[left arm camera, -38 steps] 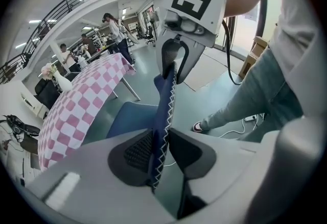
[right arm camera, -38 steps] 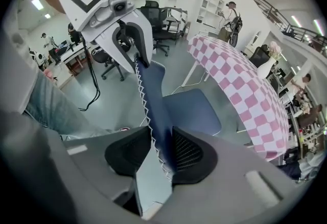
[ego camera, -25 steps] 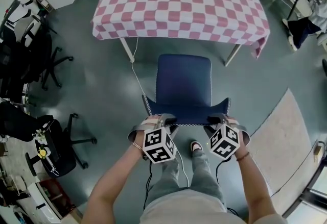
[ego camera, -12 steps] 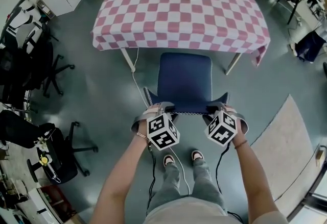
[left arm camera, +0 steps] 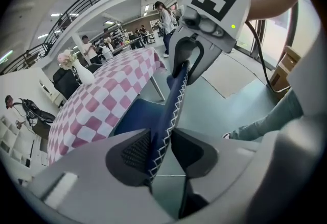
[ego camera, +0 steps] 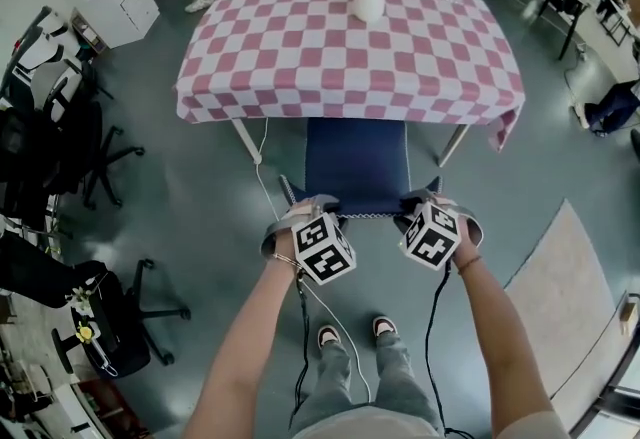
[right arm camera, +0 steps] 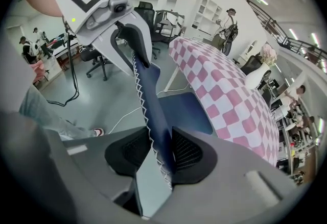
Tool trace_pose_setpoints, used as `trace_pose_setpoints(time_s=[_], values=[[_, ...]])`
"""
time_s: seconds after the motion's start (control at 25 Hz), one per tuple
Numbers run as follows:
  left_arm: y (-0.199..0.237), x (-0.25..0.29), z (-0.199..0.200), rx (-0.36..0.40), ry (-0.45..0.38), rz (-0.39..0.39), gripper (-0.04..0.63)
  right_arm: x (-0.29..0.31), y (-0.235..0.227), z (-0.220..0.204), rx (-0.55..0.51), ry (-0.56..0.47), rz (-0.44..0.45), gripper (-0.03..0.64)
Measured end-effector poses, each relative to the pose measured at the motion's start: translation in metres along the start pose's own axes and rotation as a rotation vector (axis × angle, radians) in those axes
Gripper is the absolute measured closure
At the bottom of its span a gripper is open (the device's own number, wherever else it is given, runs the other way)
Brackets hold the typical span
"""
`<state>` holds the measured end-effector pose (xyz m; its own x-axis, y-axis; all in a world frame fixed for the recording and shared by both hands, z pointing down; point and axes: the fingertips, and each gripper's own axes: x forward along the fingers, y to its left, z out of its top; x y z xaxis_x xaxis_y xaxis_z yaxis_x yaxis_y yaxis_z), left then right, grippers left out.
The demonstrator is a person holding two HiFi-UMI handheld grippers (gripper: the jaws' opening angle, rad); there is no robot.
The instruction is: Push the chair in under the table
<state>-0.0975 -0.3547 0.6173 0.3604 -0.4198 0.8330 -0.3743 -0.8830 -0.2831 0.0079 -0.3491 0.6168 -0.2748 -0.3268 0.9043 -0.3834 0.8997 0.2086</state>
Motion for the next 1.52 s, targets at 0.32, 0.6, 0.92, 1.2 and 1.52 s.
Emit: trace_pose_setpoints(time_s=[0.32,0.6,0.92,1.2,1.52], values=[[0.049,0.032,0.021,-0.006,0.048,-0.007,0.476,0.019,-0.064,0.010,-0.021,0.009,-0.011,0.482],[0.085,0.054,0.041,0.018,0.036,0.033,0.477,0.026,-0.111,0.014,-0.048,0.007,-0.025,0.482],[0.137,0.071,0.041,0.032,0.062,0.115,0.466,0.044,-0.145,0.038,-0.037,-0.029,-0.104,0.482],[0.175,0.077,0.035,0.045,0.074,0.122,0.457,0.051,-0.165,0.063,-0.050,-0.057,-0.130,0.486],[0.181,0.077,0.034,0.065,0.054,0.155,0.453,0.052,-0.166,0.067,-0.053,-0.052,-0.121,0.488]])
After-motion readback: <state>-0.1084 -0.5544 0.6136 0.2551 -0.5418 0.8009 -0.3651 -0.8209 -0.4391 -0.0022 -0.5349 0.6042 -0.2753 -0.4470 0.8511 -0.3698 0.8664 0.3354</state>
